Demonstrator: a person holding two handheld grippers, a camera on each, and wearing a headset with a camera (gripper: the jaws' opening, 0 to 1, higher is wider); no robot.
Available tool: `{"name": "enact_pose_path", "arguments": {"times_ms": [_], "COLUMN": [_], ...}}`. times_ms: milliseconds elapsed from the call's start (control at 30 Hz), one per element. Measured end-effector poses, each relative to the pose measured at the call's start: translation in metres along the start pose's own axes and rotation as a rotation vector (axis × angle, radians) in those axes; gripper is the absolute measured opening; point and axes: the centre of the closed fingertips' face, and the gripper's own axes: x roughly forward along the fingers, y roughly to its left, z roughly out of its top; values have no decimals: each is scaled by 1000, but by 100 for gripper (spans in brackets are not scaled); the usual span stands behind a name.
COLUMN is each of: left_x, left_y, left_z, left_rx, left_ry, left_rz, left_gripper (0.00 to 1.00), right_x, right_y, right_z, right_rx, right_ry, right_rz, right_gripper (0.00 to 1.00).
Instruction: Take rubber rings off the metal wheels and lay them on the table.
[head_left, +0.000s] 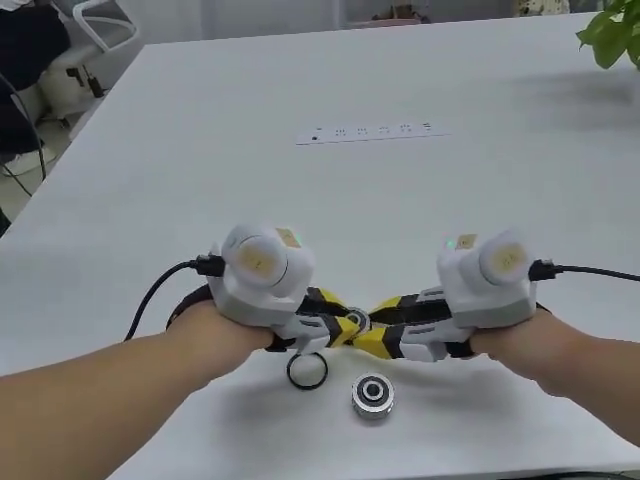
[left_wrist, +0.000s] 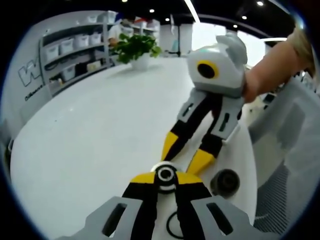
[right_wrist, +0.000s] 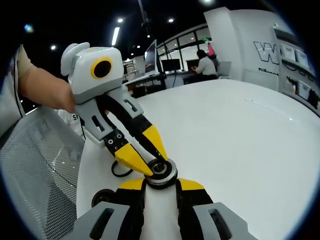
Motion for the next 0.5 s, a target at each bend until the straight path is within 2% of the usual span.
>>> {"name": "enact_pose_path", "arguments": {"times_ms": [500], "left_x": [0], "left_y": [0], "left_z": [0], "left_rx": [-5], "left_ry": [-3], "left_rz": [6], "left_gripper": [14], "right_x": [-4], "right_y": [-1], "right_z": [-3], "right_rx": [-2], "right_ry": [9], "right_rz": [-6], "right_gripper": [14]}}
